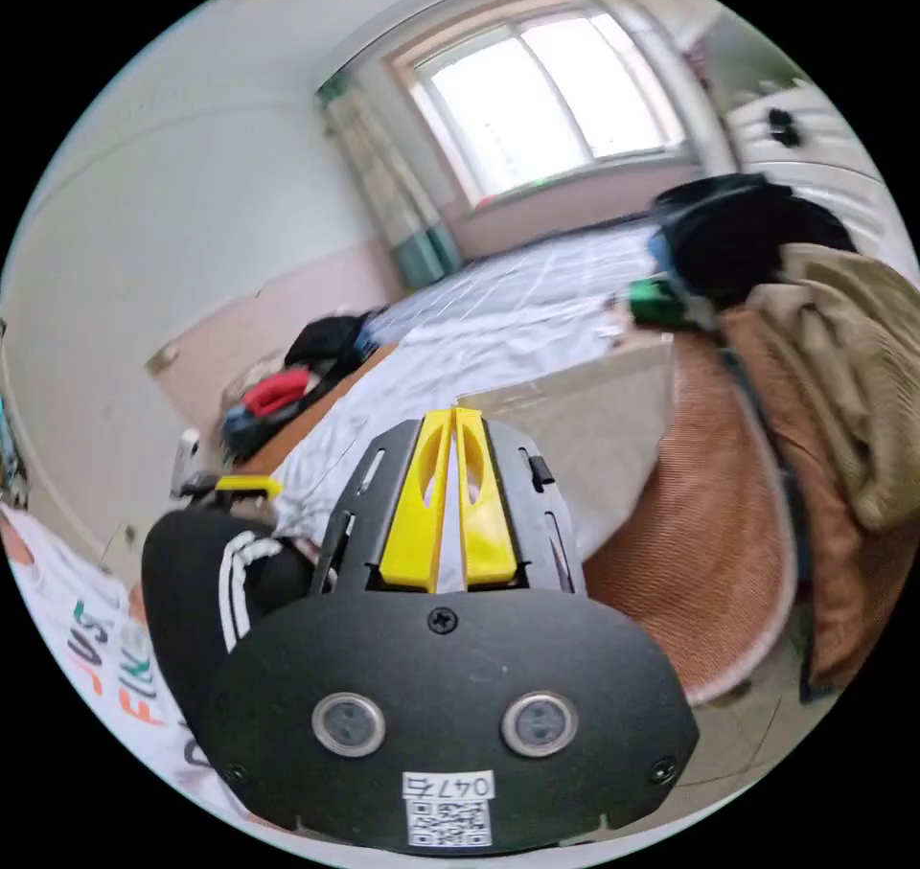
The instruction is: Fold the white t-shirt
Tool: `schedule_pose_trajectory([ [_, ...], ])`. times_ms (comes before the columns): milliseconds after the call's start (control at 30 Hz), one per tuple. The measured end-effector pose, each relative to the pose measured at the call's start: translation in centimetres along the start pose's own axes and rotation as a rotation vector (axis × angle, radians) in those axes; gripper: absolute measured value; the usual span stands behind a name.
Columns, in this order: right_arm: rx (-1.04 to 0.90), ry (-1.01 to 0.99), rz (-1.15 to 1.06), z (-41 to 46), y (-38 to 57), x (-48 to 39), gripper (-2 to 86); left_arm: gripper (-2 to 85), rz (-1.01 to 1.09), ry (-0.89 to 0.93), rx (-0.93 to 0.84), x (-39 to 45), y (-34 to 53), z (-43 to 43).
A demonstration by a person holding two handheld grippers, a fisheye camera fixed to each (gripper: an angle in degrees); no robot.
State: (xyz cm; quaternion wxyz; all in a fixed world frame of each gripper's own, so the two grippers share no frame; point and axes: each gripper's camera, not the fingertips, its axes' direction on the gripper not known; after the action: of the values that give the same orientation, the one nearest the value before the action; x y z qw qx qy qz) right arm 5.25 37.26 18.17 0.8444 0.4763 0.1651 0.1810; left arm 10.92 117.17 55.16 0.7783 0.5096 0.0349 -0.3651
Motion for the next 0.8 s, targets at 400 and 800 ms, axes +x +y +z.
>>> schedule_pose_trajectory([
  [400,-0.205,-0.149,-0.060,11.1,0.6,-2.3,2.7,0.0,0.004,0.012,-0.002,2.2,-4.2,0.0],
  [800,-0.309,0.063,-0.245,18.5,-11.0,-2.4,3.2,0.0,0.021,0.022,0.026,9.8,-12.9,-3.7],
])
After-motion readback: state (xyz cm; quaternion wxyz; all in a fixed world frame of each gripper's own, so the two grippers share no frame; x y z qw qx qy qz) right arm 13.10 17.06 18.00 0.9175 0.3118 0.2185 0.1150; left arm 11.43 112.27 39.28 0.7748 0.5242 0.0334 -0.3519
